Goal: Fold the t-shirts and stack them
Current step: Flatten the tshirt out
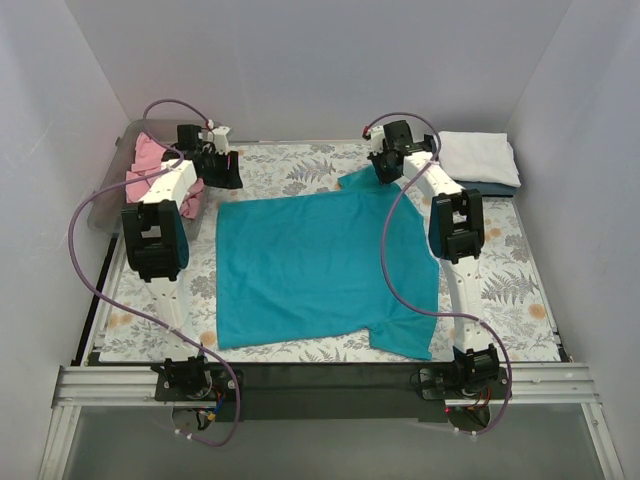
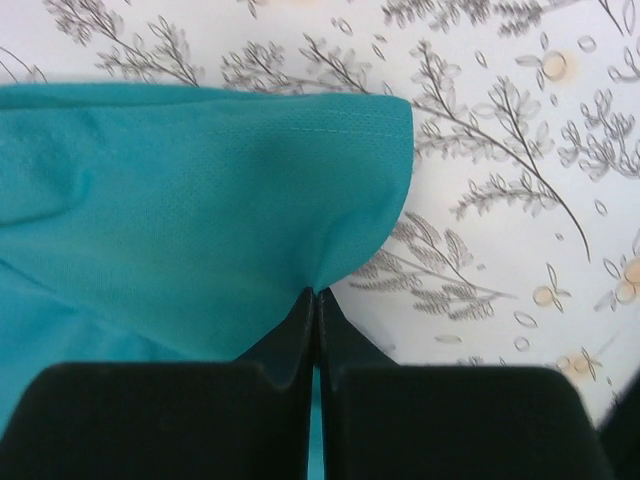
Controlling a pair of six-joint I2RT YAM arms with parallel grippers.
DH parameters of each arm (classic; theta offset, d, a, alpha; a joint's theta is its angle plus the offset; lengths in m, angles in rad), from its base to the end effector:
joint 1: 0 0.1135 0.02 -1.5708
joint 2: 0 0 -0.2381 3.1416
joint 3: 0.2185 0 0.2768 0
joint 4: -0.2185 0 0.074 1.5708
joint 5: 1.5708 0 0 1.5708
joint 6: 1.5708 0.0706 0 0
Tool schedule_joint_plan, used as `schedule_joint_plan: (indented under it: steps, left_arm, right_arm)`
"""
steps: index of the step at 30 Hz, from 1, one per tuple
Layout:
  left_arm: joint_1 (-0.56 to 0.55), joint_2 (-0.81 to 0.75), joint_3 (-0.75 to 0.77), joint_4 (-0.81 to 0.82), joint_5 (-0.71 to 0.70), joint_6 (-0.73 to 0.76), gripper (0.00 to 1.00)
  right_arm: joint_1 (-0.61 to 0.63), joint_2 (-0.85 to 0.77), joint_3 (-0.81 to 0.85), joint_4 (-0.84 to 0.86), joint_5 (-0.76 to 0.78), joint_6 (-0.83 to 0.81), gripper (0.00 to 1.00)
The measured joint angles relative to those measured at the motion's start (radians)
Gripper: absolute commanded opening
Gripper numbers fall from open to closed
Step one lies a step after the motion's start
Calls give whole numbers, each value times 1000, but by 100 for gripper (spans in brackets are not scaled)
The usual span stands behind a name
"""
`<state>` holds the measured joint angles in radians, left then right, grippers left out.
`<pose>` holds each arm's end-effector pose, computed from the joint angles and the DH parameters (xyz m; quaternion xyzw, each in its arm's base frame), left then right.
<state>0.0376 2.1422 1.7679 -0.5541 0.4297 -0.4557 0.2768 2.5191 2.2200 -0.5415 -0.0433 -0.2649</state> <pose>0.5058 -0.0104 0.1602 -0.1611 0.9154 -0.2619 0.2597 0.5626 0.1630 0.1224 -0.2573 0.8978 0.0223 0.3568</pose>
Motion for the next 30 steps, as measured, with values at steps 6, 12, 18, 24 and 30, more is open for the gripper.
schedule_joint_plan:
  steps: [6,12,18,24,30]
  left_arm:
    - [0,67,51,-43,-9,55,41]
    - [-3,134,127,-113,-10,108,41]
    - [-4,154,161,-146,0,131,42]
    - [-18,175,187,-151,3,180,41]
    - [-51,151,110,-102,-41,249,38]
  right_arm:
    - [-30,-69,-69,5,-4,-9,1]
    - [-40,-87,-74,20,-5,-22,1]
    - [-41,-87,-76,20,-9,-26,1]
    - [-41,-87,-76,20,-12,-27,1]
    - [-41,-87,-82,21,-16,-27,1]
